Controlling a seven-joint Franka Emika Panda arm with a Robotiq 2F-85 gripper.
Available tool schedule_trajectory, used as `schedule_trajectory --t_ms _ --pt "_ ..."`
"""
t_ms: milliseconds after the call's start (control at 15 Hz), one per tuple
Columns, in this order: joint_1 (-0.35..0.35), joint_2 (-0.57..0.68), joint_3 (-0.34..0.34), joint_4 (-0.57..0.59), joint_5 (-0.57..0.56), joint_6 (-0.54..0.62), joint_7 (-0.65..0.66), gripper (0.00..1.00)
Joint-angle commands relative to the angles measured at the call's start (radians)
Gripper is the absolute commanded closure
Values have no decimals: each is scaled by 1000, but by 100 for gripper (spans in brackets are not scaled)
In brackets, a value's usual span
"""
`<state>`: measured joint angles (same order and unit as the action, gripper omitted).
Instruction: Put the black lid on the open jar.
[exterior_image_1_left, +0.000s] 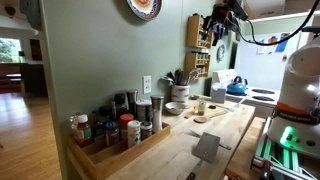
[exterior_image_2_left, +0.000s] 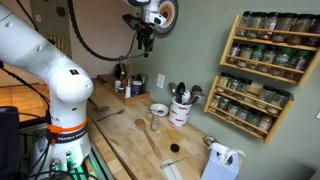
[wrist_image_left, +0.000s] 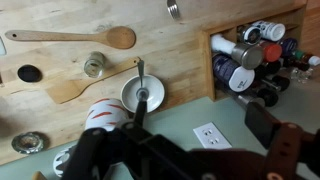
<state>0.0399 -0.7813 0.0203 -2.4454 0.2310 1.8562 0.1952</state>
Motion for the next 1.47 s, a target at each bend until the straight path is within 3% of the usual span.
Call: schedule_trajectory --t_ms 0,533,1400 --pt "-16 0 10 3 9 -4 -9 0" --pt "-16 0 10 3 9 -4 -9 0" --pt "-220 81 -13 -179 -41 167 129 0"
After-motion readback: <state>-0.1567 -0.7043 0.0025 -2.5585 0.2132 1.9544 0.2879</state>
